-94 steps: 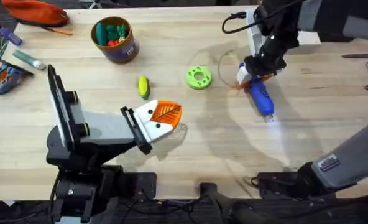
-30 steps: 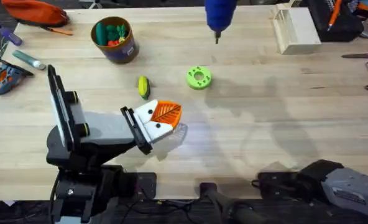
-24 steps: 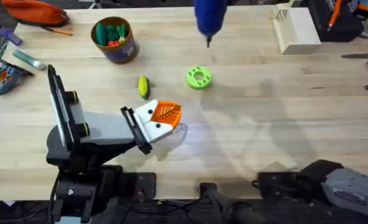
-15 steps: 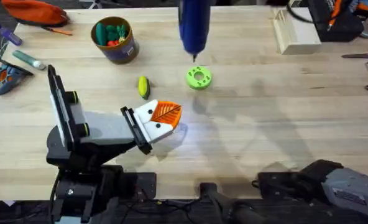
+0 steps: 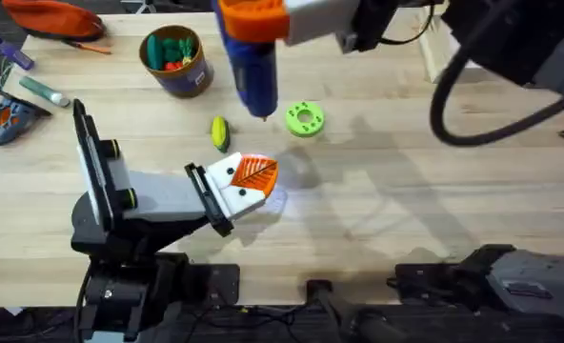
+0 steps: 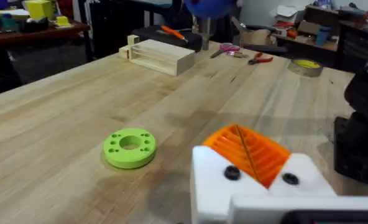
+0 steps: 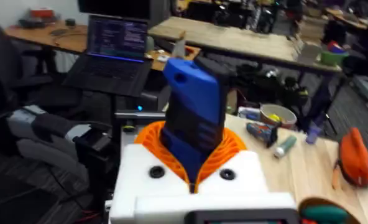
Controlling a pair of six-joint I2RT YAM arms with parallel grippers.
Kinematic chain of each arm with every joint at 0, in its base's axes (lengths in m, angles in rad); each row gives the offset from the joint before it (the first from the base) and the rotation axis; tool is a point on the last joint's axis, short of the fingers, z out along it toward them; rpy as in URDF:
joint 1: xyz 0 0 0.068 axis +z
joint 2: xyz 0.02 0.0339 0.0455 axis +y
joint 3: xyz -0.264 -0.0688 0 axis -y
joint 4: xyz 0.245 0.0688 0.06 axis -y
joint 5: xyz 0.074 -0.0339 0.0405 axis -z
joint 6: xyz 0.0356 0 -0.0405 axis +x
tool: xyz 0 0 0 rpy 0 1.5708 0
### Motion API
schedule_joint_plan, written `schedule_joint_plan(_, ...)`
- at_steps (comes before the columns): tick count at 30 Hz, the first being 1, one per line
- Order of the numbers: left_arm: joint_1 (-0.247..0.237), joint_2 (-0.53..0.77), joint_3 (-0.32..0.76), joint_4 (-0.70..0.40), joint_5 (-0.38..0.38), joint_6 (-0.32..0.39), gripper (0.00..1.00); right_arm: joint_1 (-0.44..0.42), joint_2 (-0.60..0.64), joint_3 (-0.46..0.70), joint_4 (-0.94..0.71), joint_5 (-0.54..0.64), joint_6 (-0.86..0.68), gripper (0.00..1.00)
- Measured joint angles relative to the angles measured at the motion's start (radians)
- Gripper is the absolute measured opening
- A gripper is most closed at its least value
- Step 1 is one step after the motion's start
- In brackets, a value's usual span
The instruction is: Pick up the gripper from the table and insert it into the empty holder that is missing its gripper. Then pick up a screw, insert it into the mounting hole, and use the screwdriver to tighten it. Finally, clean up the table by picking up the vegetable and placing it into the bucket.
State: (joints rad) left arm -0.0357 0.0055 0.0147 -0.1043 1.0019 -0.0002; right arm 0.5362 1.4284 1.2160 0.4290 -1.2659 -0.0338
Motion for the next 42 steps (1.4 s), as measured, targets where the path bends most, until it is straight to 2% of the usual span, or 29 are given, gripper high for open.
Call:
schedule_joint_plan(6, 0.000, 0.000, 0.000, 0.000, 0.000, 0.000, 0.007, 0.044, 0.000, 0.000, 0.085, -0.061, 0.000, 0.024)
schedule_joint_plan(16, 0.000, 0.000, 0.000, 0.000, 0.000, 0.000, 0.007, 0.054, 0.001, -0.002, 0.079, -0.124, -0.008, 0.024)
schedule_joint_plan(21, 0.000, 0.000, 0.000, 0.000, 0.000, 0.000, 0.007, 0.075, 0.001, -0.051, 0.080, -0.122, -0.044, 0.024)
schedule_joint_plan(23, 0.000, 0.000, 0.000, 0.000, 0.000, 0.000, 0.007, 0.105, 0.000, -0.083, 0.078, -0.093, -0.056, 0.024)
schedule_joint_plan(30, 0.000, 0.000, 0.000, 0.000, 0.000, 0.000, 0.007, 0.159, 0.011, -0.083, 0.101, 0.038, -0.044, 0.024)
schedule_joint_plan(36, 0.000, 0.000, 0.000, 0.000, 0.000, 0.000, 0.007, 0.165, 0.070, -0.083, 0.241, 0.074, 0.026, 0.024)
schedule_joint_plan(42, 0.000, 0.000, 0.000, 0.000, 0.000, 0.000, 0.007, 0.165, 0.123, -0.083, 0.304, 0.076, 0.099, 0.024)
